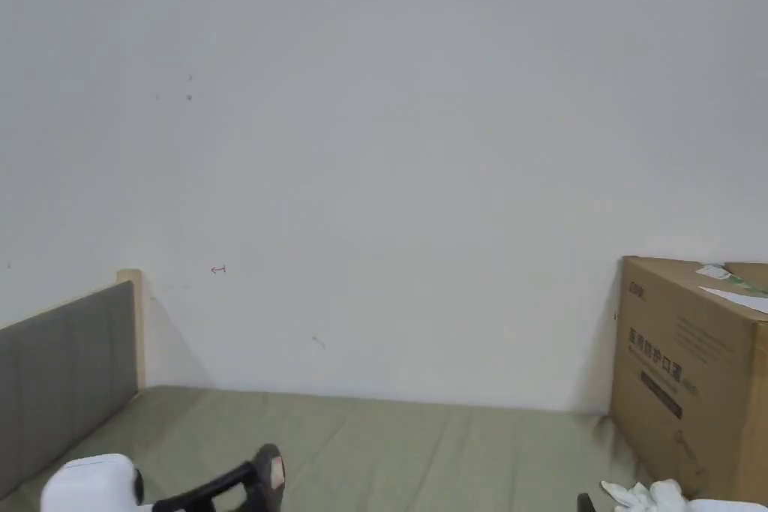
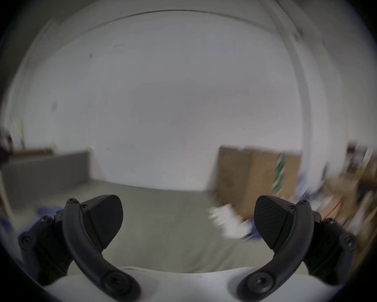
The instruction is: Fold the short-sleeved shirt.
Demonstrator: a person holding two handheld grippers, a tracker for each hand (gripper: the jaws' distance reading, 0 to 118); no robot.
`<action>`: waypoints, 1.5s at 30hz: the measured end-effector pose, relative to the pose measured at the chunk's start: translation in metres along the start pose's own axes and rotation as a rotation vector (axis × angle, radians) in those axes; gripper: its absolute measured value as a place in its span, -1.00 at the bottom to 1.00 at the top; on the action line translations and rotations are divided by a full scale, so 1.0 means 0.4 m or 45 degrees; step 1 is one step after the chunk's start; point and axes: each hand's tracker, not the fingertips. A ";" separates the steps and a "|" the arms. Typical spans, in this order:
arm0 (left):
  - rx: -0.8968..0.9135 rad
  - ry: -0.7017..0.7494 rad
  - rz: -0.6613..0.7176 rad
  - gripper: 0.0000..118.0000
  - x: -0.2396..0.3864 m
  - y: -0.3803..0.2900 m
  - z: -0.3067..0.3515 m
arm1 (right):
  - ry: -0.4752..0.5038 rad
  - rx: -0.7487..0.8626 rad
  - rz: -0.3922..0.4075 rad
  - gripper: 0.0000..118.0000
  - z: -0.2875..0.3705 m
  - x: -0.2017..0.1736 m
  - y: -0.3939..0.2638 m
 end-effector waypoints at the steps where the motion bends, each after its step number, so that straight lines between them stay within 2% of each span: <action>1: -0.013 -0.084 0.302 1.00 -0.040 -0.007 -0.005 | -0.059 0.094 0.270 1.00 0.010 -0.041 0.003; 2: -0.020 -0.136 0.558 1.00 -0.084 -0.031 -0.016 | -0.086 0.177 0.556 1.00 0.017 -0.082 -0.008; 3: -0.047 -0.159 0.806 1.00 -0.132 -0.060 -0.028 | -0.075 0.255 0.895 1.00 0.021 -0.124 -0.037; 4: -0.087 -0.122 0.982 1.00 -0.169 -0.100 -0.040 | -0.046 0.302 1.224 1.00 0.021 -0.158 -0.077; 5: -0.107 -0.006 1.026 1.00 -0.181 -0.125 -0.034 | -0.050 0.317 1.458 1.00 0.015 -0.181 -0.117; 6: -0.089 0.130 0.952 1.00 -0.187 -0.141 -0.018 | -0.052 0.311 1.479 1.00 0.009 -0.193 -0.145; 7: -0.024 0.154 0.836 1.00 -0.184 -0.154 -0.005 | 0.036 0.268 1.372 1.00 0.009 -0.195 -0.154; 8: 0.017 0.152 0.729 1.00 -0.181 -0.156 0.005 | 0.176 0.172 1.183 1.00 0.008 -0.183 -0.145; 9: 0.020 0.159 0.615 1.00 -0.173 -0.147 0.009 | 0.263 0.072 1.025 1.00 0.005 -0.174 -0.134; 10: -0.006 0.177 0.518 1.00 -0.163 -0.135 0.006 | 0.265 0.010 0.910 1.00 -0.002 -0.170 -0.132; 12: -0.040 0.202 0.356 1.00 -0.129 -0.114 0.003 | 0.227 0.022 0.800 1.00 -0.007 -0.145 -0.126; 14: -0.015 0.186 0.249 1.00 -0.101 -0.084 -0.006 | 0.193 0.081 0.803 1.00 -0.007 -0.135 -0.124; 15: -0.018 0.260 0.155 1.00 -0.080 -0.064 -0.012 | 0.167 0.138 0.772 1.00 -0.001 -0.125 -0.120; 16: -0.048 0.451 -0.050 1.00 -0.041 -0.041 -0.017 | 0.181 0.233 0.633 1.00 0.012 -0.104 -0.111; 17: -0.057 0.610 -0.280 1.00 -0.011 -0.039 -0.023 | 0.251 0.296 0.443 1.00 0.024 -0.077 -0.100; 18: -0.041 0.773 -0.571 1.00 0.040 -0.053 -0.040 | 0.384 0.310 0.175 1.00 0.034 -0.035 -0.086; 19: 0.029 0.820 -0.798 1.00 0.081 -0.074 -0.053 | 0.491 0.265 -0.096 1.00 0.039 -0.004 -0.074; 20: 0.080 0.766 -0.906 1.00 0.114 -0.094 -0.071 | 0.545 0.184 -0.301 1.00 0.034 0.016 -0.069; 21: 0.097 0.645 -0.939 1.00 0.095 -0.109 -0.048 | 0.602 0.077 -0.502 1.00 0.014 0.037 -0.073; 22: 0.050 0.531 -0.885 1.00 0.098 -0.115 -0.044 | 0.623 -0.032 -0.615 1.00 -0.008 0.049 -0.085; 23: -0.030 0.474 -0.796 1.00 0.072 -0.127 -0.035 | 0.614 -0.103 -0.677 1.00 -0.021 0.055 -0.095; 25: -0.126 0.398 -0.607 1.00 0.060 -0.133 -0.031 | 0.488 -0.075 -0.577 1.00 -0.005 0.033 -0.096; 26: -0.138 0.372 -0.537 1.00 0.049 -0.137 -0.029 | 0.429 -0.048 -0.493 1.00 0.002 0.027 -0.100; 29: -0.147 0.378 -0.513 1.00 0.053 -0.120 -0.034 | 0.441 -0.028 -0.389 1.00 0.002 0.025 -0.110; 37: -0.074 0.366 -0.635 1.00 0.069 -0.108 -0.043 | 0.449 -0.018 -0.389 1.00 -0.019 0.024 -0.094; 45: -0.106 0.355 -0.669 1.00 0.075 -0.116 -0.043 | 0.428 -0.016 -0.323 1.00 -0.024 0.003 -0.090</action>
